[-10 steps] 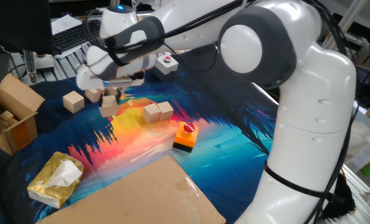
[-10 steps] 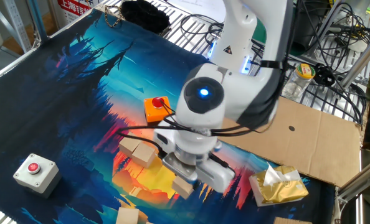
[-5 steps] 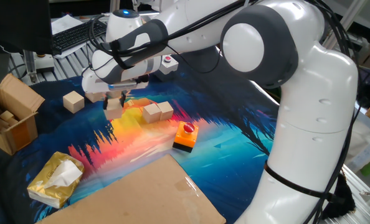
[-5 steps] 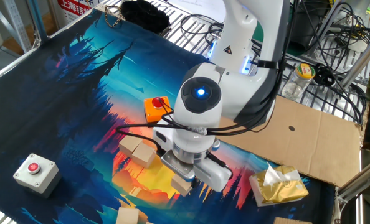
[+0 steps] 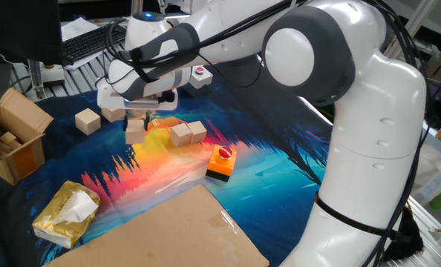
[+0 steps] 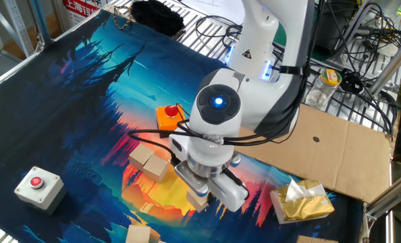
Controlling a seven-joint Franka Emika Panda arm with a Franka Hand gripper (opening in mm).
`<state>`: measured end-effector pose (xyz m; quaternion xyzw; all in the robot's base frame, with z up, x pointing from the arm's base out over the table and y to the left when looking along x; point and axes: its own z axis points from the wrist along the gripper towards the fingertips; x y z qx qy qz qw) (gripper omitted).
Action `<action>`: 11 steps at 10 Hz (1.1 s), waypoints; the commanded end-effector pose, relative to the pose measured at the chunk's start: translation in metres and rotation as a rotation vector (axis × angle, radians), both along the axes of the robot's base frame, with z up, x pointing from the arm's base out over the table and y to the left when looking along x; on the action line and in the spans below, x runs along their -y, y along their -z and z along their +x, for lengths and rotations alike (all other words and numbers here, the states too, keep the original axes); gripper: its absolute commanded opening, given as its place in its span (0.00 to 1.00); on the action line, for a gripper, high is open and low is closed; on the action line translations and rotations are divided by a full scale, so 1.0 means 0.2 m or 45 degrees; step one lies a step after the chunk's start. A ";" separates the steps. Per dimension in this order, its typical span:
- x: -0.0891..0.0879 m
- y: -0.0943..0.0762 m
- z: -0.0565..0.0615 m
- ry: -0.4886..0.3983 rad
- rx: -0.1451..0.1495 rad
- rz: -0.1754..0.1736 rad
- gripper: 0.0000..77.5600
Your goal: Stack the blocks into a pyramid shape
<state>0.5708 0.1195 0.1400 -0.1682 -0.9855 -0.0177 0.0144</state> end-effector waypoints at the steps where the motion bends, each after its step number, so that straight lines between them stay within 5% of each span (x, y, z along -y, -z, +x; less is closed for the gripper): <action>1: -0.02 0.01 -0.03 0.410 -0.053 0.038 0.01; 3: -0.02 0.01 -0.03 0.522 -0.034 -0.021 0.01; 11: 0.01 0.02 -0.06 0.746 -0.010 -0.100 0.01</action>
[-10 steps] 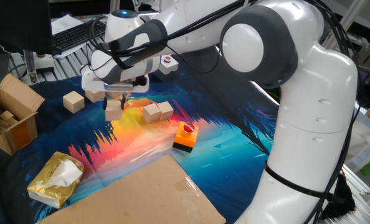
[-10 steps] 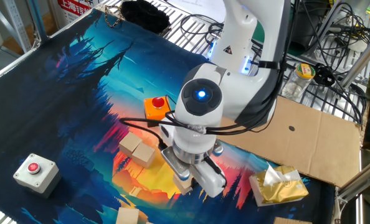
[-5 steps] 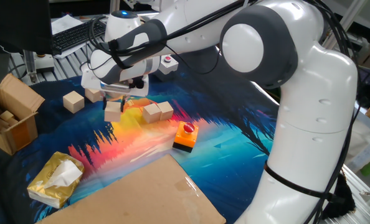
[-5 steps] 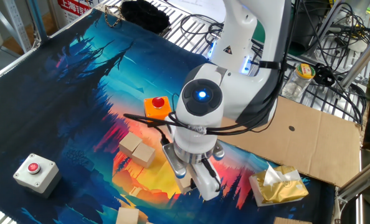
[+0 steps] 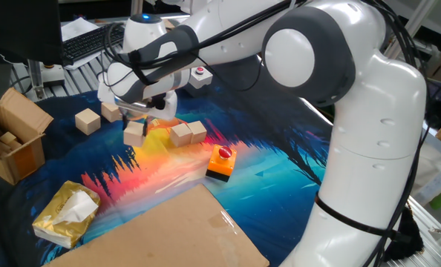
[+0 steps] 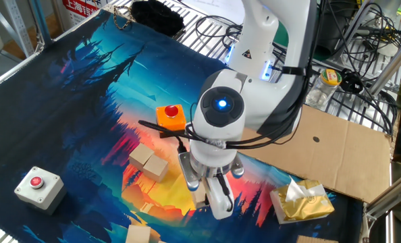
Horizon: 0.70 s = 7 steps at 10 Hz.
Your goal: Stack the blocks into a pyramid shape
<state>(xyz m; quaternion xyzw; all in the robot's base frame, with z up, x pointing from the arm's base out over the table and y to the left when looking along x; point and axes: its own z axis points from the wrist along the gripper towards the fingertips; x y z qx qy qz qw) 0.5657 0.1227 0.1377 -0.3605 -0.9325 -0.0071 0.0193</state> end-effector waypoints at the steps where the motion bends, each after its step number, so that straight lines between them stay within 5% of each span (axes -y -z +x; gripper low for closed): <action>1: 0.10 0.00 -0.09 0.248 -0.001 -0.060 0.01; 4: 0.29 -0.02 -0.13 0.409 -0.017 -0.020 0.01; 7: 0.60 -0.02 -0.15 0.510 -0.016 0.080 0.01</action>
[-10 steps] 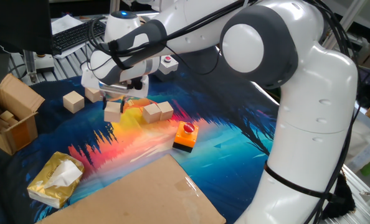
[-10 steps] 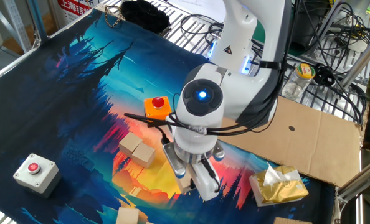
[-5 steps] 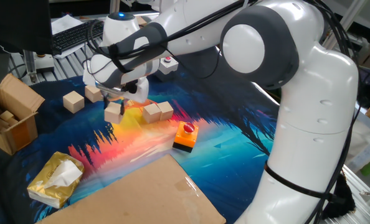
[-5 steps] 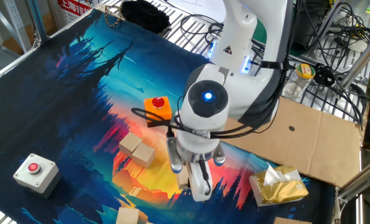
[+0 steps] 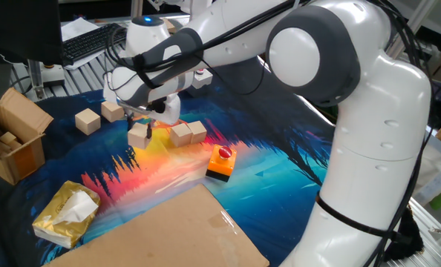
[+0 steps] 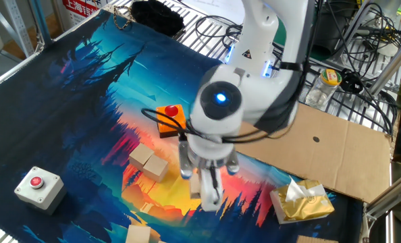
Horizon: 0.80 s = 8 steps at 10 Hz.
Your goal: Stack the blocks into a pyramid shape
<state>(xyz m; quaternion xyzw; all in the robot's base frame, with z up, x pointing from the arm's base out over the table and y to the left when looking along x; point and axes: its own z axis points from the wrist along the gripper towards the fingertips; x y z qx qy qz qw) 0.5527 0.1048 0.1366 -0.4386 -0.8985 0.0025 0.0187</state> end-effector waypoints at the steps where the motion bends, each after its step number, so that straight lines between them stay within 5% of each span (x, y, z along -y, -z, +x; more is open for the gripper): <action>1: 0.52 -0.03 -0.08 0.334 0.012 0.108 0.01; 4: 0.54 -0.02 -0.10 0.690 0.103 0.092 0.01; 8: 0.55 -0.01 -0.11 0.847 0.158 0.101 0.01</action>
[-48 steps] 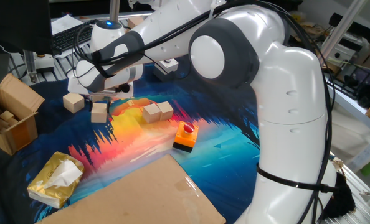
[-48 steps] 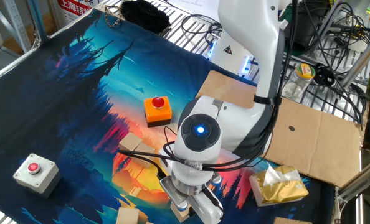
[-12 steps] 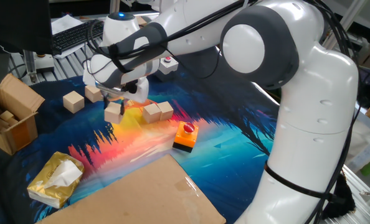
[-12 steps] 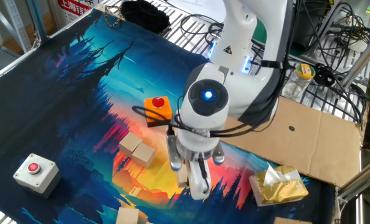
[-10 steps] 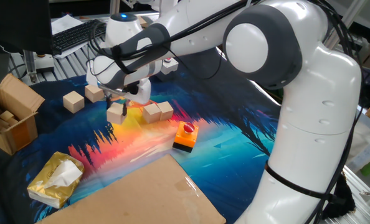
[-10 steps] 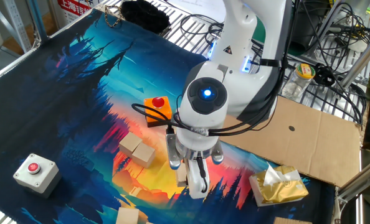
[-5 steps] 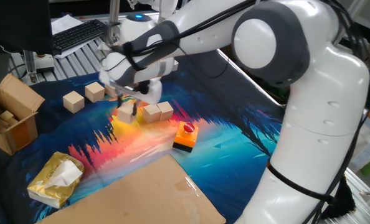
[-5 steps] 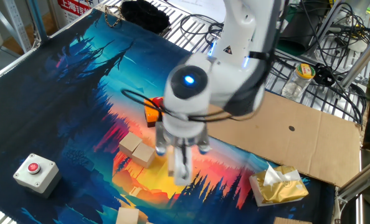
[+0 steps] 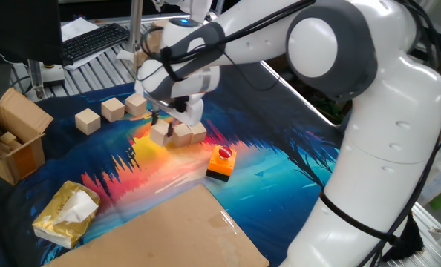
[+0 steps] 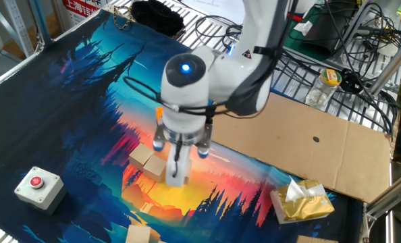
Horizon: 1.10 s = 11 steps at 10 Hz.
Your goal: Stack the blocks into a pyramid shape
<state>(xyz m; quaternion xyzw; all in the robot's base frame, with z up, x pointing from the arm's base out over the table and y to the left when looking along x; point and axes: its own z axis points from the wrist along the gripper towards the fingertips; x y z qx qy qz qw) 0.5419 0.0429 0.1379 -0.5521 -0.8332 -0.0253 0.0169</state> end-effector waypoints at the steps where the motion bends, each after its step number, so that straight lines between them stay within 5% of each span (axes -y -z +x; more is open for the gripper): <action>1: 0.24 0.01 -0.06 0.551 0.151 0.008 0.01; 4: 0.24 0.02 -0.07 0.653 0.157 0.021 0.01; 11: 0.16 0.06 -0.06 0.746 0.150 -0.023 0.01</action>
